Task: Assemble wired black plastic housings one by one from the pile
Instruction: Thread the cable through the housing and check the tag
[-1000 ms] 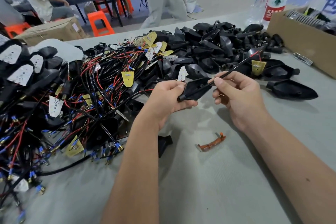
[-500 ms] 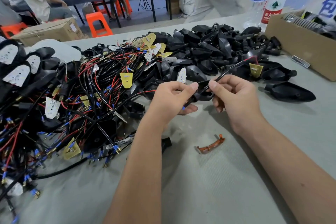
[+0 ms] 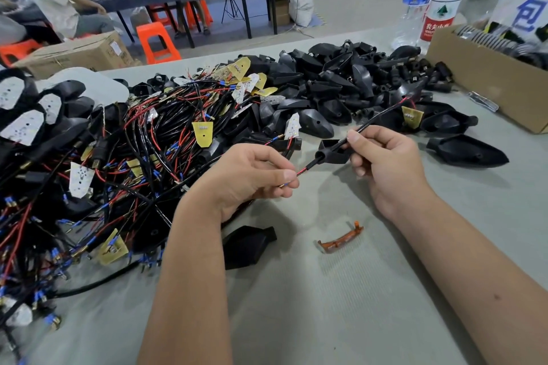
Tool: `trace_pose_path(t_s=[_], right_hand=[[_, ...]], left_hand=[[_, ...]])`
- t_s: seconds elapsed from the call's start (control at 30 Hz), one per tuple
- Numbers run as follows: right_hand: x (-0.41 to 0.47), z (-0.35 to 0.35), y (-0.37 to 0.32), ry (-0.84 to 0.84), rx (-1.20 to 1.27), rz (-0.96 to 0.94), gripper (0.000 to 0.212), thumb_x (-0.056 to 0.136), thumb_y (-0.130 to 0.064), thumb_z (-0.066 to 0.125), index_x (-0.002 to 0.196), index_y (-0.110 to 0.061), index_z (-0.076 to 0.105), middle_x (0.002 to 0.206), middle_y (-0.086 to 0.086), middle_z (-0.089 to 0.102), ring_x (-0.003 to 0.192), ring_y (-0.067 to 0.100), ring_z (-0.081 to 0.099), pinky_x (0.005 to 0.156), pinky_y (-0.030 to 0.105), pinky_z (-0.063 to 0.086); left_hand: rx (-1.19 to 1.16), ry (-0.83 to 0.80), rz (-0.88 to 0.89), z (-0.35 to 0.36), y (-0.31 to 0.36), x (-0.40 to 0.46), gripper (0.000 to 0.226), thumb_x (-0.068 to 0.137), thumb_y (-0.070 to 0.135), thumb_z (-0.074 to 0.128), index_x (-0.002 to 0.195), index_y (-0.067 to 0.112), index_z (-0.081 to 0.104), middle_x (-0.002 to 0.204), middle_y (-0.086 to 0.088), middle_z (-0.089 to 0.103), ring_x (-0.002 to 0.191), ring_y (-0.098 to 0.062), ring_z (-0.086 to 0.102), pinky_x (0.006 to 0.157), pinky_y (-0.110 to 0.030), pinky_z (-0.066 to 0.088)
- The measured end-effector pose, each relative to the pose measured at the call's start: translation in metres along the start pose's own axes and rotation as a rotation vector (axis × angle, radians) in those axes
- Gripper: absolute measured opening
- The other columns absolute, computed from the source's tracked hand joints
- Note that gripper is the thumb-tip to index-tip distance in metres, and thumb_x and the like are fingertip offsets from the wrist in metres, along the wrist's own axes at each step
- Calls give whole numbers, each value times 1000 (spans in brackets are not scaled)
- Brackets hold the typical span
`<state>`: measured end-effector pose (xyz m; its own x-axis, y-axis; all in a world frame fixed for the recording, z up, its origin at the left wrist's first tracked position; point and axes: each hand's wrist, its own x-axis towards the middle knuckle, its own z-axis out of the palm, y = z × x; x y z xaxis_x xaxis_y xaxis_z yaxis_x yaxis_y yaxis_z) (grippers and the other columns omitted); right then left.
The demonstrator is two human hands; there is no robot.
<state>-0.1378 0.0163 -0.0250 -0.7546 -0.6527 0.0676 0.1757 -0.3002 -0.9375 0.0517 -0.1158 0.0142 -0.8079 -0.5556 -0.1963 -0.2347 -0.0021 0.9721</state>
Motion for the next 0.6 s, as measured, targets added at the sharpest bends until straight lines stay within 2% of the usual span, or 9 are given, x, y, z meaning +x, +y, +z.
trace_pose_path(t_s=[0.13, 0.23, 0.33, 0.4, 0.53, 0.6], right_hand=[[-1, 2, 0, -18, 7, 12, 15, 93, -3, 71, 81, -10, 69, 65, 1, 64, 50, 9, 49, 43, 19, 37], [3, -3, -3, 50, 157, 97, 16, 93, -5, 72, 78, -11, 69, 67, 1, 61, 52, 7, 50, 44, 17, 39], [6, -7, -3, 75, 275, 129, 13, 92, -3, 72, 81, -9, 68, 68, 0, 61, 53, 6, 51, 43, 15, 39], [6, -6, -1, 52, 290, 119, 14, 92, -3, 71, 80, -8, 68, 69, 0, 61, 53, 6, 51, 43, 16, 38], [7, -6, 0, 45, 256, 105, 14, 94, -5, 70, 80, -6, 68, 73, 4, 64, 52, 7, 51, 44, 16, 39], [7, -6, 0, 44, 234, 100, 12, 96, -6, 68, 84, -6, 66, 75, 5, 60, 53, 8, 51, 44, 17, 38]], left_hand=[[83, -92, -17, -18, 6, -14, 11, 82, 3, 77, 92, 6, 79, 82, -17, 75, 61, -16, 67, 55, -19, 54], [152, -128, -41, -36, 10, -28, 23, 72, 12, 80, 95, 7, 80, 81, -17, 74, 59, -16, 65, 53, -20, 53], [184, -143, -43, -52, 12, -40, 25, 72, 14, 83, 96, 7, 81, 82, -16, 74, 60, -17, 65, 55, -21, 55], [201, -160, -23, -59, 12, -43, 24, 74, 14, 88, 95, 8, 81, 82, -16, 73, 62, -18, 64, 57, -23, 56], [199, -162, -40, -63, 8, -44, 18, 73, 13, 80, 91, 9, 81, 80, -17, 74, 65, -21, 67, 61, -23, 57], [170, -179, -35, -58, 10, -44, 21, 73, 21, 85, 91, 9, 82, 83, -19, 75, 72, -23, 71, 64, -22, 58]])
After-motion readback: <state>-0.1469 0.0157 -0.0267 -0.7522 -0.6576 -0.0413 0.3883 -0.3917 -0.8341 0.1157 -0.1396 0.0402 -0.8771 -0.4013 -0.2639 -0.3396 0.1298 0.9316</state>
